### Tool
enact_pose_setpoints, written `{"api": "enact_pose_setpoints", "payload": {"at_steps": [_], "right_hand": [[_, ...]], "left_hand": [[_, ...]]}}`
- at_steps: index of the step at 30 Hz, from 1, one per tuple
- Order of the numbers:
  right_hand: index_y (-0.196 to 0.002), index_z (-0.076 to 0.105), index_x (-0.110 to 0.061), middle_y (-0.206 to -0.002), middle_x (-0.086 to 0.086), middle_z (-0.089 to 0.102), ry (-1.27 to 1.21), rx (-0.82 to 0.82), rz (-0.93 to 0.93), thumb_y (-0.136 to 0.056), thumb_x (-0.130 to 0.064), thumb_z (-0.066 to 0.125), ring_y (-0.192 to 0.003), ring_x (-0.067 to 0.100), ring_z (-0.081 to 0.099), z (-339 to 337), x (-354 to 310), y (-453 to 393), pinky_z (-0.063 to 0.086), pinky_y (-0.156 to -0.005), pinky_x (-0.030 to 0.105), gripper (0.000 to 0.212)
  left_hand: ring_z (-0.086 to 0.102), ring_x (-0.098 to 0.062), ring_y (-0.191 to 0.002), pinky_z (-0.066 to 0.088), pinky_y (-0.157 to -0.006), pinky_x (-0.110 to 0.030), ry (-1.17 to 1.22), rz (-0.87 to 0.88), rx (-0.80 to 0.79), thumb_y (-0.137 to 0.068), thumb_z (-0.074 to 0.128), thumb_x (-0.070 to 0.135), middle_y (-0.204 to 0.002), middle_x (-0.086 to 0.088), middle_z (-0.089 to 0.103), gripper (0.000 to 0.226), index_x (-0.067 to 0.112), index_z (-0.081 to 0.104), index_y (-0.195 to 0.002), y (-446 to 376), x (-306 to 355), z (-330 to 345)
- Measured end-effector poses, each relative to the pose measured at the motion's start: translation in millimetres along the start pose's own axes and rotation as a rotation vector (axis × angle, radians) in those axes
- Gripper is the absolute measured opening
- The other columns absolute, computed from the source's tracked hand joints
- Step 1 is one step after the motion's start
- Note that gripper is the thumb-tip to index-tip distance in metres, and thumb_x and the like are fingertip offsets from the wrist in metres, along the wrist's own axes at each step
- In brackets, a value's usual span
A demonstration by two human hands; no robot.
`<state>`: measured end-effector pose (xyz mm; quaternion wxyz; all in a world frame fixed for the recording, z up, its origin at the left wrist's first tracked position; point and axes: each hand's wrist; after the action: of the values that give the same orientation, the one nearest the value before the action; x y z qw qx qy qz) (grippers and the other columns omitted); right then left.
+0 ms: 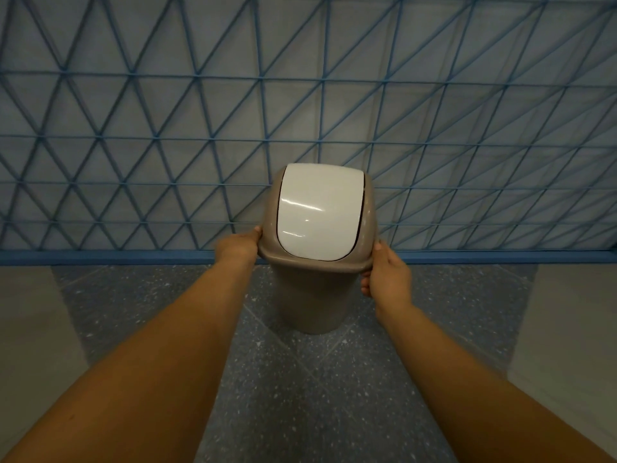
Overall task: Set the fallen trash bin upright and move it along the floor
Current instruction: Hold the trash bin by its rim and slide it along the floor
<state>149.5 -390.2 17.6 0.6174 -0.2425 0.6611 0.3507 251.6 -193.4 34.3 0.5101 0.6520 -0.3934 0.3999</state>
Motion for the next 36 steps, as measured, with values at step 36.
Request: {"api": "enact_pose_setpoints", "payload": {"at_steps": [36], "right_hand": [[-0.070, 0.053, -0.013, -0.058, 0.008, 0.046, 0.106, -0.072, 0.197, -0.095, -0.034, 0.044, -0.048, 0.015, 0.039, 2, -28, -28, 0.040, -0.045, 0.028, 0.034]], "left_hand": [[0.059, -0.024, -0.089, 0.051, -0.093, -0.036, 0.058, -0.133, 0.065, -0.085, 0.064, 0.035, -0.100, -0.013, 0.067, 0.040, 0.000, 0.065, -0.104, 10, 5, 7]]}}
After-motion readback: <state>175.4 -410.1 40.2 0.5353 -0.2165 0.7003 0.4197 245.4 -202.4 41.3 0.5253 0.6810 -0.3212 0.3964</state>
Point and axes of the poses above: each hand's wrist, its own y-axis away from the middle knuckle, its own z-axis out of the palm, x = y × z
